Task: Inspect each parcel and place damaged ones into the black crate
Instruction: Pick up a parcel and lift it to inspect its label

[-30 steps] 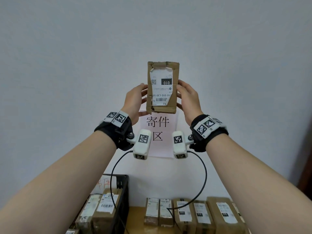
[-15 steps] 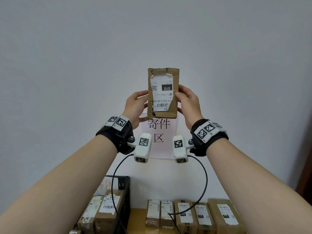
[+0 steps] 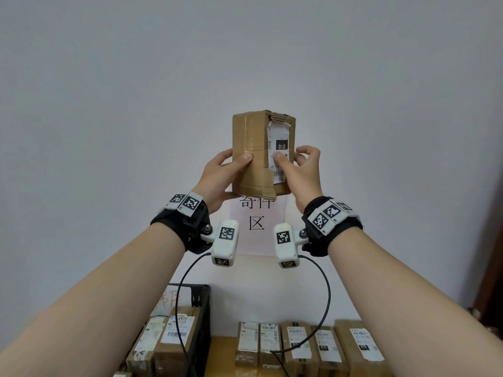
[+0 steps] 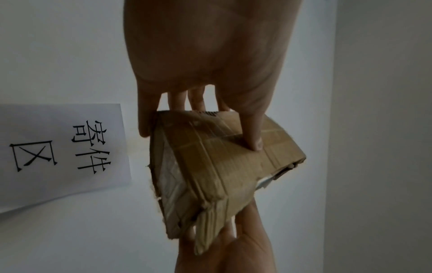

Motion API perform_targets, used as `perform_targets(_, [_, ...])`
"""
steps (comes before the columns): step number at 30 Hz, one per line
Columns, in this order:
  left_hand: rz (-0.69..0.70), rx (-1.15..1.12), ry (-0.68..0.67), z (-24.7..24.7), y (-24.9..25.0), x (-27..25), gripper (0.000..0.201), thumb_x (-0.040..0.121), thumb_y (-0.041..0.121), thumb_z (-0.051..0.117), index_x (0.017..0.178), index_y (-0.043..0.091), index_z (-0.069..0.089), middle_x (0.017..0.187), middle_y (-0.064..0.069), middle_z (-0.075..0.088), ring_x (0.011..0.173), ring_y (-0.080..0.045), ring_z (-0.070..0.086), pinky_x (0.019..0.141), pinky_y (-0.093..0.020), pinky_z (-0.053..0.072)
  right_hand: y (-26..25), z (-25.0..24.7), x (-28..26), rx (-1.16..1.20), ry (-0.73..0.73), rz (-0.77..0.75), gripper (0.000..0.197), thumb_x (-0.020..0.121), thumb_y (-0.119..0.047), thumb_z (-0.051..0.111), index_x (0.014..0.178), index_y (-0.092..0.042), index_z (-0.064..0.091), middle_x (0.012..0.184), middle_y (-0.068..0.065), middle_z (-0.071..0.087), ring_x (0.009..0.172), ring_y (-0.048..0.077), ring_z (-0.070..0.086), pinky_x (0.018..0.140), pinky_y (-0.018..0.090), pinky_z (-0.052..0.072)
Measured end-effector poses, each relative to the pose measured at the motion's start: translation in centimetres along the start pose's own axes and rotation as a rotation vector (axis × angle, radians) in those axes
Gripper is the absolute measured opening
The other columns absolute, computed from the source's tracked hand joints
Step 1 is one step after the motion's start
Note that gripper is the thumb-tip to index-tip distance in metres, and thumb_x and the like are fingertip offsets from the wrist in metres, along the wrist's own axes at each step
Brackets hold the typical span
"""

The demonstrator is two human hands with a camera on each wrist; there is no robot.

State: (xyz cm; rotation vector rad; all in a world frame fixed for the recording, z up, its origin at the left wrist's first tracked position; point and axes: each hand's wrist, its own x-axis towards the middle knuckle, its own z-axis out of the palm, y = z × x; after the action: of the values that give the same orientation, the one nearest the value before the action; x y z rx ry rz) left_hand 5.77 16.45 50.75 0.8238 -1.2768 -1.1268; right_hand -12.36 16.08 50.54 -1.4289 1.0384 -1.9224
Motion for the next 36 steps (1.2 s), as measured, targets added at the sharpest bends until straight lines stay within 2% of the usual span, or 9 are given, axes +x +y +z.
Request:
perform_targets(2, [0.029, -0.002, 0.026, -0.1, -0.1, 0.0, 0.046, 0.088, 0.037, 0.082, 0.129, 0.031, 0.062, 0.117, 0.006, 0.076, 0.119, -0.021, 0.068, 0.074, -0.048, 0.062, -0.1, 0.0, 0.1, -0.099, 0.009, -0.055, 0.012, 0.093, -0.020, 0.073, 0.102, -0.023, 0.065, 0.113, -0.007, 0.066, 0.088, -0.005, 0.064, 0.070, 0.012, 0.051])
perform_targets(4, [0.046, -0.005, 0.063, -0.3, -0.2, 0.1, 0.036, 0.090, 0.037, 0.080, 0.122, 0.030, 0.065, 0.118, 0.009, 0.075, 0.119, -0.022, 0.068, 0.082, -0.051, 0.059, -0.2, 0.1, 0.0, -0.149, 0.007, -0.082, 0.011, 0.096, -0.015, 0.068, 0.090, -0.024, 0.071, 0.102, -0.015, 0.065, 0.075, -0.010, 0.061, 0.063, 0.007, 0.045])
perform_targets(6, [0.038, 0.026, 0.097, -0.3, -0.2, 0.3, 0.026, 0.090, 0.040, 0.079, 0.112, 0.032, 0.068, 0.116, 0.014, 0.075, 0.113, -0.018, 0.072, 0.098, -0.058, 0.049, -0.2, 0.3, 0.0, -0.116, -0.022, -0.029, 0.015, 0.099, -0.016, 0.061, 0.097, -0.022, 0.075, 0.105, -0.010, 0.071, 0.081, -0.007, 0.067, 0.064, 0.011, 0.047])
perform_targets(9, [0.026, 0.061, 0.114, -0.2, -0.4, 0.3, 0.021, 0.089, 0.042, 0.080, 0.104, 0.031, 0.069, 0.112, 0.015, 0.077, 0.104, -0.012, 0.074, 0.104, -0.060, 0.044, -0.5, 0.5, -0.3, -0.057, -0.064, 0.066, 0.026, 0.104, -0.023, 0.050, 0.104, -0.025, 0.076, 0.102, -0.003, 0.078, 0.093, 0.019, 0.074, 0.060, 0.024, 0.049])
perform_targets(25, [-0.015, 0.043, 0.087, 0.1, 0.1, 0.5, 0.023, 0.100, 0.049, 0.061, 0.100, 0.030, 0.075, 0.111, 0.016, 0.077, 0.110, -0.011, 0.070, 0.102, -0.058, 0.048, 0.1, 0.7, -0.3, -0.019, -0.038, 0.082, 0.017, 0.101, -0.025, 0.059, 0.112, -0.020, 0.071, 0.108, -0.004, 0.072, 0.091, 0.012, 0.068, 0.065, 0.026, 0.048])
perform_targets(28, [-0.012, 0.055, 0.080, 0.0, -0.1, 0.6, 0.027, 0.093, 0.052, 0.071, 0.108, 0.029, 0.073, 0.115, 0.013, 0.076, 0.113, -0.010, 0.068, 0.103, -0.060, 0.045, 0.0, 0.5, -0.2, -0.012, -0.038, 0.069, 0.013, 0.100, -0.022, 0.060, 0.105, -0.020, 0.072, 0.106, -0.003, 0.073, 0.087, 0.009, 0.067, 0.068, 0.027, 0.050])
perform_targets(30, [-0.021, 0.067, 0.094, 0.0, -0.3, 0.8, 0.052, 0.082, 0.058, 0.080, 0.122, 0.028, 0.064, 0.123, 0.010, 0.072, 0.119, -0.013, 0.064, 0.105, -0.062, 0.043, 0.1, 0.5, 0.0, -0.001, -0.028, 0.073, 0.013, 0.100, -0.021, 0.059, 0.102, -0.022, 0.072, 0.103, -0.005, 0.073, 0.089, 0.010, 0.067, 0.074, 0.029, 0.051])
perform_targets(33, [-0.013, 0.071, 0.084, 0.4, -0.5, 0.9, 0.087, 0.073, 0.058, 0.087, 0.143, 0.028, 0.045, 0.134, 0.008, 0.065, 0.123, -0.014, 0.061, 0.105, -0.058, 0.042, 0.1, 0.4, 0.1, 0.030, -0.023, 0.079, 0.020, 0.101, -0.025, 0.060, 0.120, -0.021, 0.067, 0.106, -0.007, 0.073, 0.094, 0.008, 0.069, 0.077, 0.026, 0.053])
perform_targets(36, [0.053, 0.021, 0.079, 0.8, -0.5, 1.2, 0.080, 0.081, 0.043, 0.087, 0.146, 0.024, 0.045, 0.129, 0.006, 0.069, 0.111, -0.009, 0.068, 0.091, -0.045, 0.055, 0.6, 0.3, 0.3, -0.002, -0.022, 0.079, 0.034, 0.100, -0.033, 0.062, 0.131, -0.025, 0.050, 0.116, -0.007, 0.070, 0.100, 0.008, 0.067, 0.077, 0.028, 0.052])
